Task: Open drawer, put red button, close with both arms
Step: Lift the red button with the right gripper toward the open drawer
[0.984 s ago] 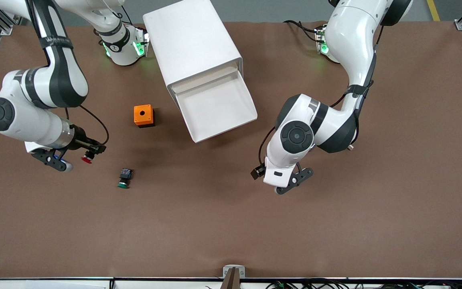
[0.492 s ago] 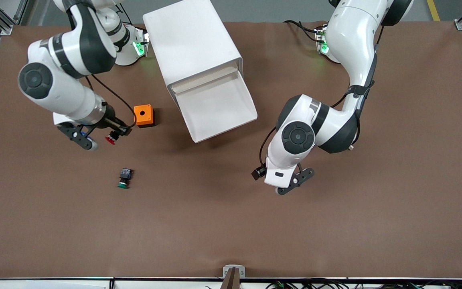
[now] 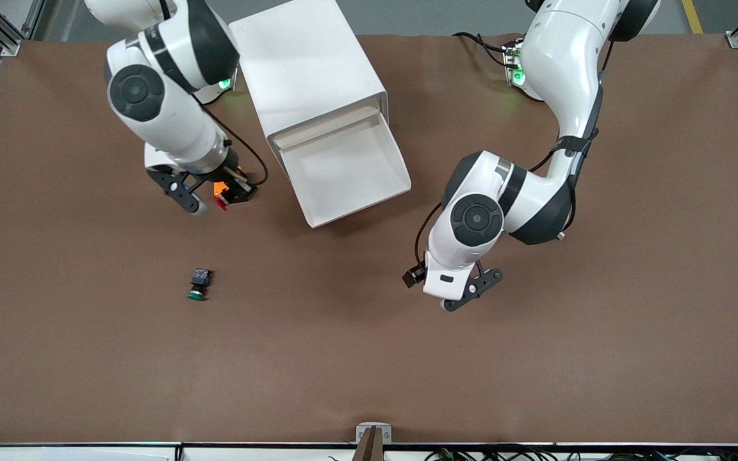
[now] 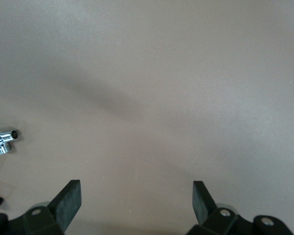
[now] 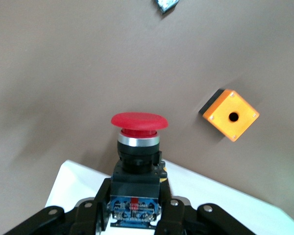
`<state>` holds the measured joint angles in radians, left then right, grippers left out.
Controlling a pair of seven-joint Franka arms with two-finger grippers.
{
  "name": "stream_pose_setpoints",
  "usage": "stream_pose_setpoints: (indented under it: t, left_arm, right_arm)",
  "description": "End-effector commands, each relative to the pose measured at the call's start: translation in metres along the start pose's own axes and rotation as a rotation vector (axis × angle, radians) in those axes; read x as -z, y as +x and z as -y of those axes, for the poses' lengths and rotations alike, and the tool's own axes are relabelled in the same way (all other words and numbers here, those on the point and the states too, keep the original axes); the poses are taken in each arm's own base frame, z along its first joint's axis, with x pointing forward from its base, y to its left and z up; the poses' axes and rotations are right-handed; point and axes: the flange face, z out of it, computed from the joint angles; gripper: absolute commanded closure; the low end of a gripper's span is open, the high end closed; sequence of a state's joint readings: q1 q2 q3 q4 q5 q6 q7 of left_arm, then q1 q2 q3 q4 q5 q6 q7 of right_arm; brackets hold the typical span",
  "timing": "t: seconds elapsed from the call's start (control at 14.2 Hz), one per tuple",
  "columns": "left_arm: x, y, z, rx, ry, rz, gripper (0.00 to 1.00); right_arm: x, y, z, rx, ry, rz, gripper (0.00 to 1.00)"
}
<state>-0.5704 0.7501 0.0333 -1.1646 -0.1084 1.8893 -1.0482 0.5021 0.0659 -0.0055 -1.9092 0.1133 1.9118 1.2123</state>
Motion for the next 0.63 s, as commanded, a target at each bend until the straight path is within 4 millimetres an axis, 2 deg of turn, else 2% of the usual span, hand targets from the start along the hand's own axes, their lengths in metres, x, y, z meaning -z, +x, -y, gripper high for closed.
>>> stream_pose_setpoints:
  t: [0.0, 0.35, 0.56]
  left_arm:
    - [0.007, -0.002, 0.005, 0.003, 0.005, -0.016, 0.0]
    - [0.007, -0.003, 0.004, 0.001, 0.005, -0.016, 0.0]
    - [0.007, -0.004, 0.004, 0.0, 0.005, -0.016, 0.0]
  right_arm:
    - [0.006, -0.031, 0.01, -0.06, 0.039, -0.001, 1.0]
    - [-0.01, -0.093, 0.03, -0.104, 0.047, -0.01, 1.0]
    - [-0.033, -0.134, 0.042, -0.133, 0.037, -0.018, 1.0]
